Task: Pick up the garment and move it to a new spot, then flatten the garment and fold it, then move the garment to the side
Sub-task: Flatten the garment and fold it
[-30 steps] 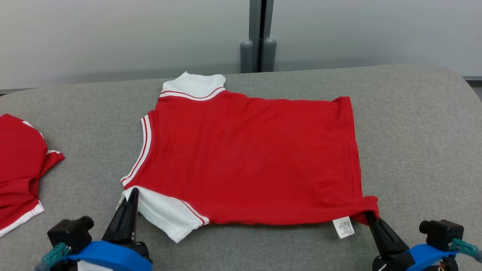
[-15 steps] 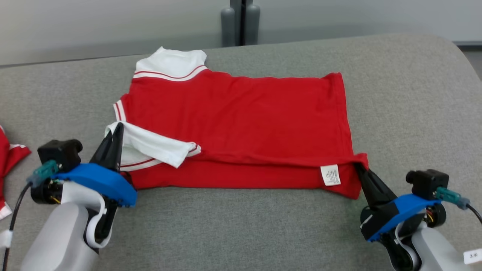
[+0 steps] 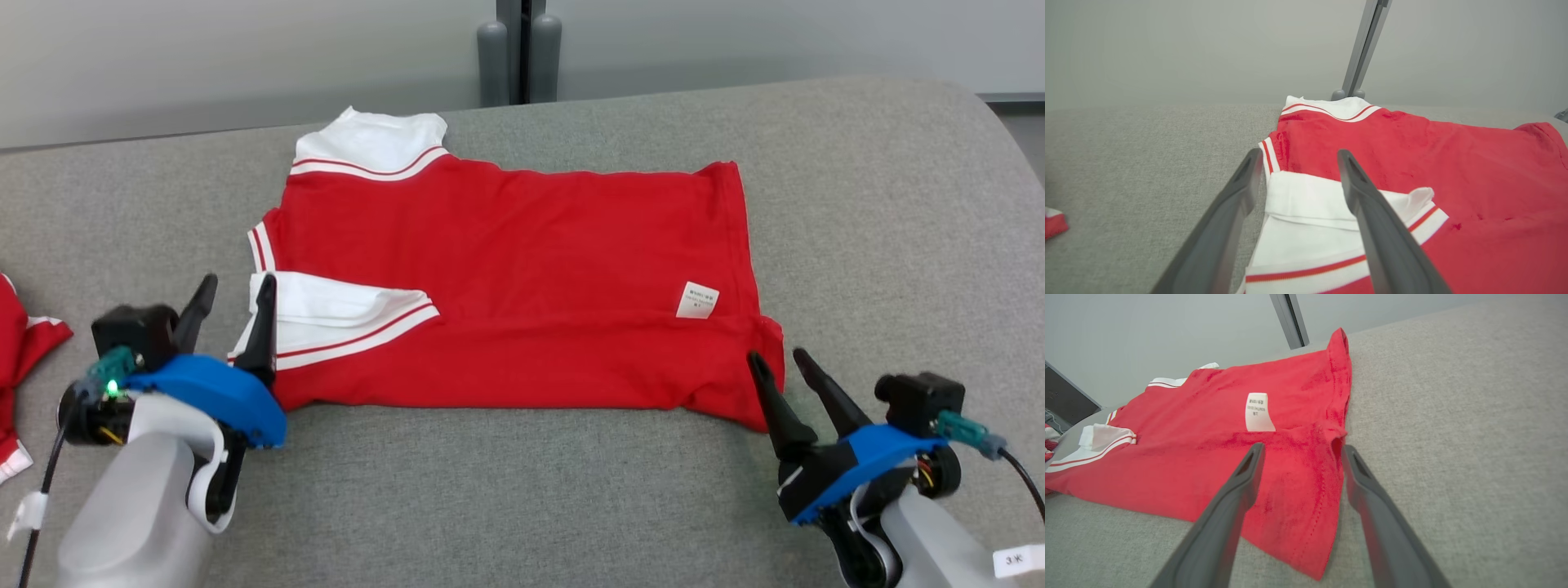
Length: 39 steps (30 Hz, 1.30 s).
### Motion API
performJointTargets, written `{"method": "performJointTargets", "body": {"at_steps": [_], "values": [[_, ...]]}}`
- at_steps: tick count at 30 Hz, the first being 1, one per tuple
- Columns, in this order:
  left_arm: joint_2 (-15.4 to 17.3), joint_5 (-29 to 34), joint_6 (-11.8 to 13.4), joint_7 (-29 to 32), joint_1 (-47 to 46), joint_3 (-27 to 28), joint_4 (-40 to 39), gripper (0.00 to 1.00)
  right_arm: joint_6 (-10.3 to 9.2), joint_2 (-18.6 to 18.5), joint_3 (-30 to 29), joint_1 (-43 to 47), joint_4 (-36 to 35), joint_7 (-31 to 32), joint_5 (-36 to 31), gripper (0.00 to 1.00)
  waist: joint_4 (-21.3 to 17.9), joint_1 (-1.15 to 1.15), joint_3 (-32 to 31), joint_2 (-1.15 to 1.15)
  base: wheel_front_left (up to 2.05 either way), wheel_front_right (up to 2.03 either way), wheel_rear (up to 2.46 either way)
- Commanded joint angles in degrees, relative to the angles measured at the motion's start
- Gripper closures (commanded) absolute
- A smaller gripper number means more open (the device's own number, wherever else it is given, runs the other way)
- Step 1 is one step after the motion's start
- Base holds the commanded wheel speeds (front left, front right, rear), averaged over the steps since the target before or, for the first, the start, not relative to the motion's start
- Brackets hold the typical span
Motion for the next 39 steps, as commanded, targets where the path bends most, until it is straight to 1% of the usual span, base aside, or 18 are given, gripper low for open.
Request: {"method": "performJointTargets", "body": {"at_steps": [1, 5, 9, 13, 16, 20, 23, 24, 25, 26, 27, 28, 35, 39], "values": [[-0.12, -0.25, -0.24, -0.45, 1.51, -0.47, 0.73, 0.00, 0.02, -0.84, -0.06, 1.40, 0.43, -0.38, 0.22, 0.00, 0.10, 0.01, -0.46, 0.00, 0.00, 0.00, 0.00], [0.26, -1.07, -0.36, -0.90, 3.48, -0.78, 1.96, 0.00, 0.02, -1.00, -0.57, 2.36, 1.06, -0.71, -0.11, 0.00, 0.50, 0.01, -0.95, 0.00, 0.00, 0.00, 0.00], [0.89, -0.24, -0.41, -1.21, 4.65, -1.98, 3.53, 0.00, 0.02, -0.38, -0.78, 1.63, 2.63, -0.85, -1.00, 0.00, 0.69, 0.01, -0.79, 0.00, 0.00, 0.00, 0.00], [0.56, -0.66, -0.44, -0.64, 5.12, -2.37, 5.18, 0.00, 0.02, 0.06, -0.63, 0.68, 3.74, -0.95, -1.58, 0.00, 0.78, 0.01, -0.64, 0.00, 0.00, 0.00, 0.00], [-0.46, -1.40, -0.48, 0.47, 5.00, -2.99, 6.74, 0.00, 0.02, 0.90, -0.25, -0.04, 5.35, -0.98, -2.00, 0.00, 0.98, 0.01, -0.47, 0.00, 0.00, 0.00, 0.00], [-0.93, -1.89, -0.53, 0.53, 4.54, -3.51, 7.69, 0.00, 0.02, 1.52, 0.07, -0.70, 6.61, -1.05, -2.17, 0.00, 1.07, 0.01, -0.39, 0.00, 0.00, 0.00, 0.00], [-1.71, -3.43, -0.57, 0.17, 4.37, -3.21, 8.24, 0.00, 0.02, 2.05, 0.20, -0.71, 7.99, -1.14, -2.01, 0.00, 1.33, 0.01, -0.58, 0.00, 0.00, 0.00, 0.00], [-1.79, -3.63, -0.53, 0.17, 4.42, -3.42, 8.59, 0.05, 0.02, 2.28, 0.44, -0.60, 8.50, -0.78, -1.82, 0.00, 1.42, 0.01, -0.68, 0.00, 0.00, 0.00, 0.00], [-1.94, -3.69, -0.50, 0.59, 4.58, -4.08, 9.00, 0.46, 0.02, 2.40, 0.67, -0.53, 9.04, -0.55, -1.72, 0.20, 1.54, 0.01, -0.77, 0.00, 0.00, 0.00, 0.00], [-2.37, -4.12, -0.39, 0.86, 4.69, -4.69, 9.18, 0.55, 0.02, 2.46, 0.69, -0.51, 9.49, -0.56, -1.49, 0.32, 1.81, 0.01, -0.86, 0.00, 0.00, 0.00, 0.00], [-2.49, -4.56, -0.40, 0.73, 4.74, -4.87, 9.31, 0.79, 0.02, 2.59, 0.96, -0.44, 9.89, -0.40, -1.38, 0.72, 1.97, 0.01, -0.98, 0.00, 0.00, 0.00, 0.00], [-2.38, -4.90, -0.40, 0.52, 4.78, -5.19, 9.49, 1.00, 0.02, 2.58, 1.10, -0.50, 10.19, -0.42, -1.17, 1.00, 2.08, 0.01, -1.10, 0.00, 0.00, 0.00, 0.00], [-1.25, -7.05, -0.39, -2.30, 5.88, -5.51, 8.89, 1.00, 0.02, 1.55, 0.95, 0.65, 9.42, -1.25, -0.11, 1.00, 2.82, 0.01, -3.45, 0.00, 0.00, 0.00, 0.00], [-1.61, -7.85, -0.39, -3.39, 9.19, -4.47, 6.13, 1.00, 0.02, 0.64, 0.26, 3.52, 7.24, -1.40, 1.04, 1.00, 3.58, 0.01, -5.75, 0.00, 0.00, 0.00, 0.00]]}}
